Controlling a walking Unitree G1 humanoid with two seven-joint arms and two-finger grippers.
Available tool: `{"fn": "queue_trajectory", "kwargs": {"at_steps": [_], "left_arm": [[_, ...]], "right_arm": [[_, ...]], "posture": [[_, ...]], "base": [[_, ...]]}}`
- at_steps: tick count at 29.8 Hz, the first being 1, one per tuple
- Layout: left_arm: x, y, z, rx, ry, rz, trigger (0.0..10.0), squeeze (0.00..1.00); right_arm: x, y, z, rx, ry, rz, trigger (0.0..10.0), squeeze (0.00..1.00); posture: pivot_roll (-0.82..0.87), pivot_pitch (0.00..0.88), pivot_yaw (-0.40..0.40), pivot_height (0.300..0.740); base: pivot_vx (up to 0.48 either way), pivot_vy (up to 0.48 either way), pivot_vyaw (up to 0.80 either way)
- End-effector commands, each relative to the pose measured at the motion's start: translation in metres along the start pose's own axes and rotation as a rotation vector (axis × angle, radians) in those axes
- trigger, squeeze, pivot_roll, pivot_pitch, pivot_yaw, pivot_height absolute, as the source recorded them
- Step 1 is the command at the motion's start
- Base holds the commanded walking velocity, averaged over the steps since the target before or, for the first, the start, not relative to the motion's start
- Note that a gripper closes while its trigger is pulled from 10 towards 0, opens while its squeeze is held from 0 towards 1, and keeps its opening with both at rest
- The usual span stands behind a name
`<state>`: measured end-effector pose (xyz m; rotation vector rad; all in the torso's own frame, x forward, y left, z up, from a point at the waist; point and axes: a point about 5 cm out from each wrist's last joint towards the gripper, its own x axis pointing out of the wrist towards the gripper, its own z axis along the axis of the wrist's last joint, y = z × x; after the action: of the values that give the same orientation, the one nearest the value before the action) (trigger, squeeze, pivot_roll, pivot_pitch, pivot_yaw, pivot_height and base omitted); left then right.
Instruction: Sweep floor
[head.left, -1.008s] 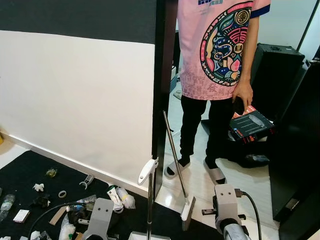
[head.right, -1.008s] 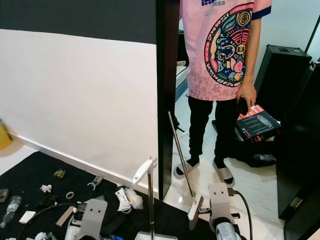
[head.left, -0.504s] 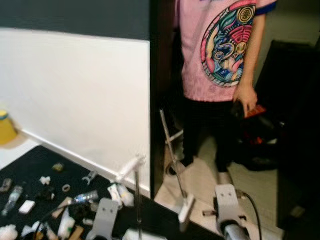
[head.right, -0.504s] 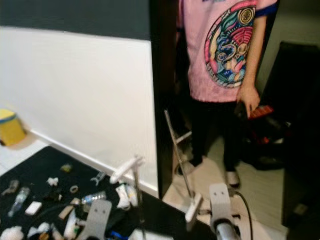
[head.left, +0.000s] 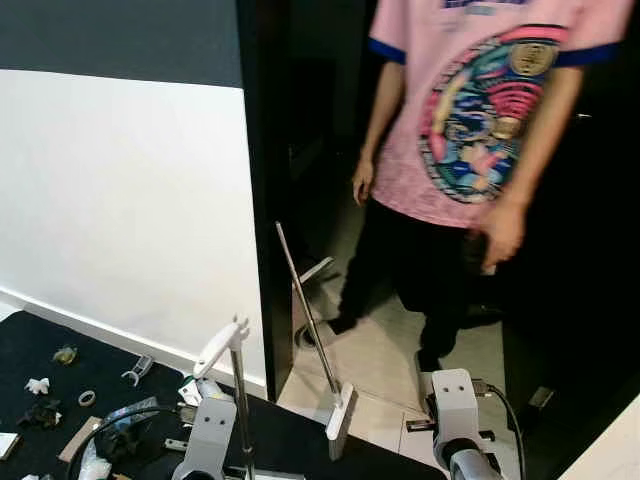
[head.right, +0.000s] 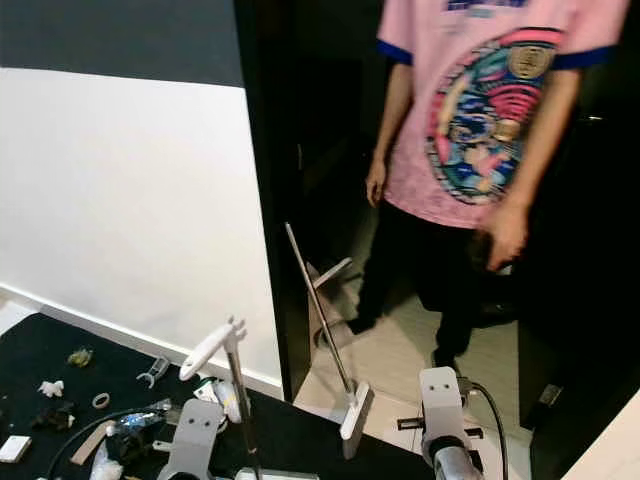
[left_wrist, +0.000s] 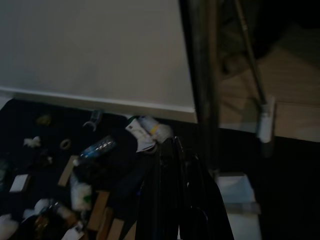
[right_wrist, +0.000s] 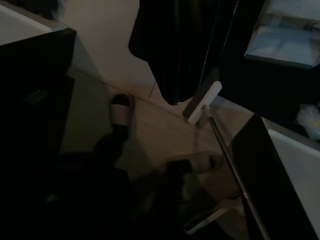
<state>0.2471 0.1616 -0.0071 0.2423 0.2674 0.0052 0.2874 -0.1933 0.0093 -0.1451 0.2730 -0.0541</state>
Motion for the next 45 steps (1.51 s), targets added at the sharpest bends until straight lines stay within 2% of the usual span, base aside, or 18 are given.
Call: {"fn": "queue_trajectory", "kwargs": {"at_steps": [1,6,7,19,20,25,27,30,34,36,38,39,45], "left_arm": [[-0.002,0.004,-0.003,0.024,0.016,0.026,10.0,0.00],[-0.003,0.002,-0.003,0.005,0.017,0.018,10.0,0.00],[-0.004,0.000,-0.002,-0.005,0.007,0.014,10.0,1.00],[-0.005,-0.013,0.012,-0.135,-0.038,-0.042,10.0,0.99],[-0.006,-0.015,0.012,-0.164,-0.030,-0.058,10.0,0.00],[-0.009,-0.020,0.014,-0.242,-0.018,-0.128,10.0,0.00],[-0.007,-0.016,0.016,-0.293,-0.010,-0.136,10.0,0.00],[-0.005,-0.012,0.018,-0.325,-0.009,-0.133,10.0,0.00],[-0.003,-0.007,0.022,-0.328,-0.025,-0.140,10.0,0.00],[0.004,0.003,0.027,-0.288,-0.051,-0.149,10.0,0.00],[0.005,0.004,0.028,-0.284,-0.053,-0.161,10.0,0.00],[0.007,0.006,0.030,-0.278,-0.059,-0.209,10.0,0.00],[0.009,0.009,0.031,-0.266,-0.056,-0.234,10.0,0.00]], "right_arm": [[-0.001,0.001,-0.004,0.001,0.021,0.003,10.0,0.00],[-0.001,0.002,-0.004,0.002,0.021,0.004,10.0,0.00],[-0.001,0.002,-0.004,0.002,0.021,0.005,10.0,0.00],[0.000,0.003,-0.003,0.002,0.019,0.005,10.0,0.00],[0.000,0.003,-0.003,0.002,0.019,0.004,10.0,0.00],[0.000,0.003,-0.003,0.005,0.020,0.002,10.0,0.00],[0.000,0.003,-0.003,0.006,0.019,0.001,10.0,0.00],[-0.001,0.004,-0.003,0.008,0.020,0.000,10.0,0.00],[-0.001,0.003,-0.003,0.010,0.019,-0.001,10.0,0.00],[-0.001,0.003,-0.003,0.013,0.016,-0.004,10.0,0.00],[-0.001,0.003,-0.003,0.013,0.014,-0.004,10.0,0.00],[0.000,0.003,-0.001,0.015,0.008,-0.004,10.0,0.00],[0.000,0.002,0.000,0.016,-0.001,-0.005,10.0,0.00]], "posture": [[0.01,0.075,0.007,0.740],[0.01,0.074,0.010,0.740],[0.02,0.073,0.009,0.740],[0.01,0.061,0.018,0.740],[0.01,0.060,0.020,0.740],[0.01,0.061,0.022,0.740],[0.01,0.064,0.025,0.740],[0.02,0.066,0.025,0.740],[0.01,0.069,0.025,0.740],[0.02,0.079,0.017,0.740],[0.02,0.079,0.017,0.740],[0.01,0.087,0.014,0.740],[0.00,0.105,0.009,0.740]], "base": [[0.000,0.000,0.00],[0.000,0.000,0.00],[0.000,0.000,0.00],[0.000,0.000,0.00],[0.000,0.000,0.00],[0.000,0.000,0.00],[0.000,0.000,0.00],[0.000,0.000,0.00],[0.000,0.000,0.00],[0.000,0.000,0.00],[0.000,0.000,0.00],[0.000,0.000,0.00],[0.000,0.000,0.00]]}}
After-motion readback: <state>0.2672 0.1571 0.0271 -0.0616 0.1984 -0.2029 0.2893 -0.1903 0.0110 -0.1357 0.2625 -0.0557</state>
